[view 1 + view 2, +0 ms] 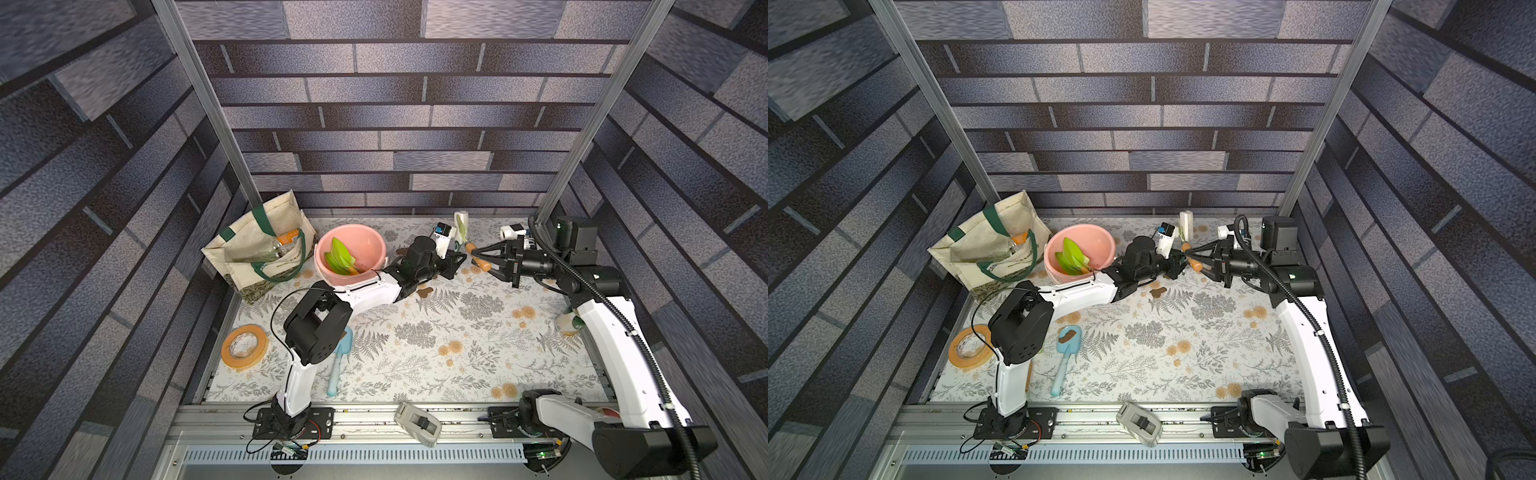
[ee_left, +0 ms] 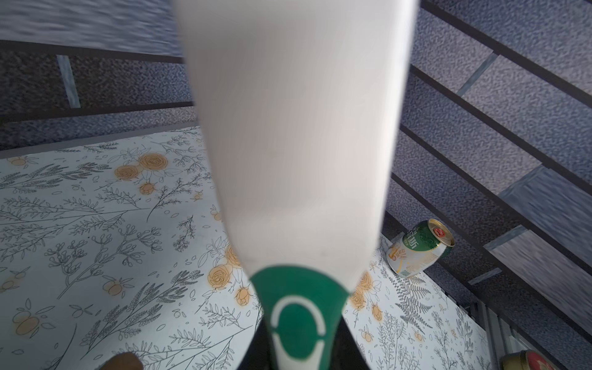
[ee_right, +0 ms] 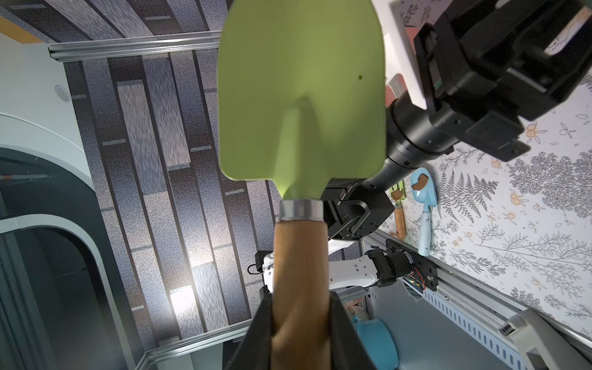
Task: Brush the soil off the hand trowel and place it into the bucket
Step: Brush off the soil from the hand trowel.
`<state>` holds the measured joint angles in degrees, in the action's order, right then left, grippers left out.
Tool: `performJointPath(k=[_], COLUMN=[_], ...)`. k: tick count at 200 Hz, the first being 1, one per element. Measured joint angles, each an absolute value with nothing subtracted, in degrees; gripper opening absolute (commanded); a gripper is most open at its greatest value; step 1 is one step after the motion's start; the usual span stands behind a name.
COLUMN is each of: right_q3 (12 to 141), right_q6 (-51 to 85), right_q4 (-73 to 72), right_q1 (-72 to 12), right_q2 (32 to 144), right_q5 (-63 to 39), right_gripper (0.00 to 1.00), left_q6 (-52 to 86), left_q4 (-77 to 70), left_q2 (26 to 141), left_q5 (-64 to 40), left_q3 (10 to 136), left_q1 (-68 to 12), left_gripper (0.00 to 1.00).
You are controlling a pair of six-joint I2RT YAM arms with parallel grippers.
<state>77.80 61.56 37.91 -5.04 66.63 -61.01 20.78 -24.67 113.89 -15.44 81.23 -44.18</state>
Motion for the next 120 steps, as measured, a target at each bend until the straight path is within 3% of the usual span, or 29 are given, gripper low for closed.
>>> performJointPath(k=[32,83,120], right_q3=[90.17,115.94,131.52], right_q6=[56.25,44.40,35.64], right_q4=[40.95,44.47,46.61], right_q1=[-7.14,-18.87,-27.31], right_q2=[73.25,89.84,103.98], right_q5=[-58.46,-51.29,-40.69], right_gripper=[0.02,0.02,0.02], left_q6=[20.10,17.69,15.51], left_q4=[-22.13,-16.99,-9.34], left_q2=[103.72,74.65,56.64], left_q5=[-11.62,0.82,9.63], left_q3=[70.67,56.40,49.39], left_q1=[-41.56,-37.78,-35.05], left_gripper=[0.00,0.00,0.00])
